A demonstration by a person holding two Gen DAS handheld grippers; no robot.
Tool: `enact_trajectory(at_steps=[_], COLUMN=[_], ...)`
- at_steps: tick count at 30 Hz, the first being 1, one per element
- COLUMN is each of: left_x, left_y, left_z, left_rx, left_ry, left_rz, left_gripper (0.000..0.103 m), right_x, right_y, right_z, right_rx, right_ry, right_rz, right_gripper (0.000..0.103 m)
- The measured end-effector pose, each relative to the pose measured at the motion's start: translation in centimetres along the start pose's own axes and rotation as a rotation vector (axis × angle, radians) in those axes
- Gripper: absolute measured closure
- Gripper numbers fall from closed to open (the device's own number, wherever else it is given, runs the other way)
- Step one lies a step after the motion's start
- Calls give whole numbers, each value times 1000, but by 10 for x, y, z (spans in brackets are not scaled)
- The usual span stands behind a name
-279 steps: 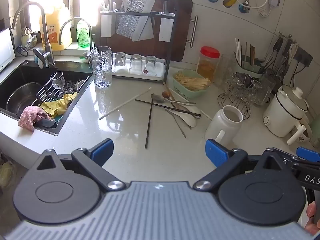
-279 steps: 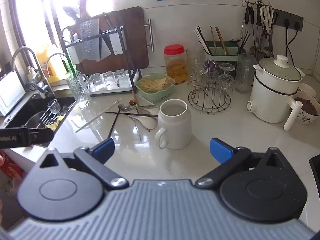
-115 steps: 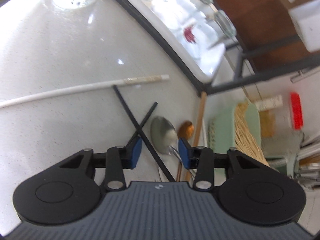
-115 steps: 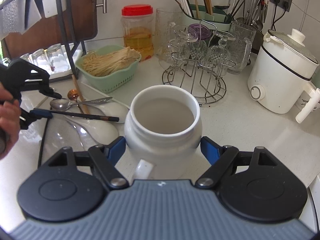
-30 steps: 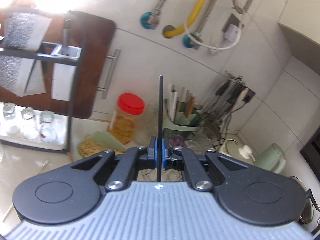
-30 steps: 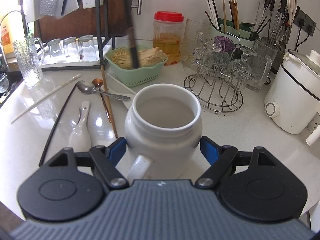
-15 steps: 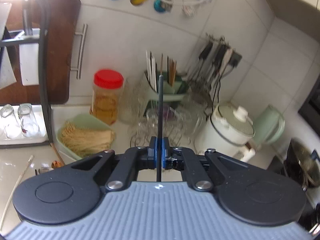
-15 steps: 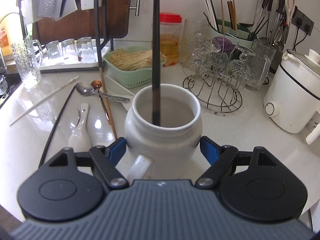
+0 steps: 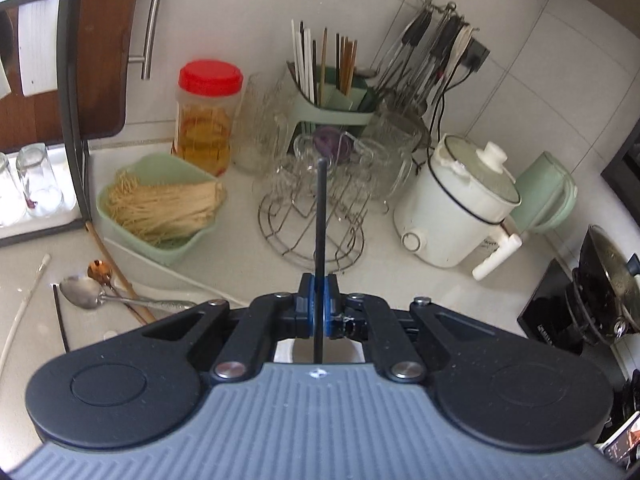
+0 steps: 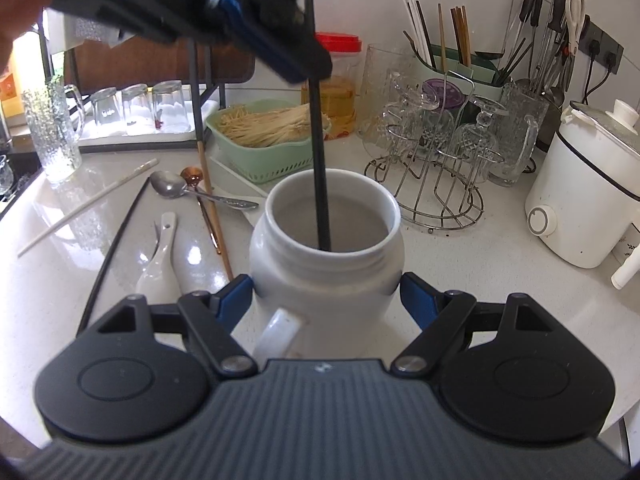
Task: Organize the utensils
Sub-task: 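Lift the black chopstick with the left tool and carry it over the jar, then lower the chopstick into the white jar and open the left tool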
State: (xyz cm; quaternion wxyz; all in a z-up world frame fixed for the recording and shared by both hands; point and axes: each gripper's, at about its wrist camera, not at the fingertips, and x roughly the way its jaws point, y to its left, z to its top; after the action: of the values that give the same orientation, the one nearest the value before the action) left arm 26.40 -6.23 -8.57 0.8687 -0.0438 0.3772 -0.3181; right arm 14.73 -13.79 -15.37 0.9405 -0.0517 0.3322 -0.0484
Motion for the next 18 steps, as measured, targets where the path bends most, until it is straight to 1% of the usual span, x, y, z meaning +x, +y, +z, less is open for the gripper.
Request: enact_trajectory(at_steps=[4, 10, 13, 15, 17, 18], left_x=[7, 9, 8, 5, 0, -3], left_y=[1, -4, -6, -6, -6, -7], left_z=[-5, -5, -3, 0, 2, 2], left_rx=[2, 18, 11, -6, -17, -21], left_ry=[34, 33, 48, 55, 53, 51], left_rz=[-9, 0, 28, 23, 40, 53], left_gripper=[98, 98, 96, 89, 67, 61], right_x=[0, 1, 2, 3, 3, 4], right_y=[1, 1, 0, -1, -1, -1], right_z=[-1, -2, -1, 1, 2, 2], right_rx=[6, 9, 7, 5, 1, -1], right_ry=[-11, -25, -21, -11, -4, 0], right_rz=[-4, -5, 1, 6, 11, 14], right_gripper=[20, 20, 20, 20, 20, 20])
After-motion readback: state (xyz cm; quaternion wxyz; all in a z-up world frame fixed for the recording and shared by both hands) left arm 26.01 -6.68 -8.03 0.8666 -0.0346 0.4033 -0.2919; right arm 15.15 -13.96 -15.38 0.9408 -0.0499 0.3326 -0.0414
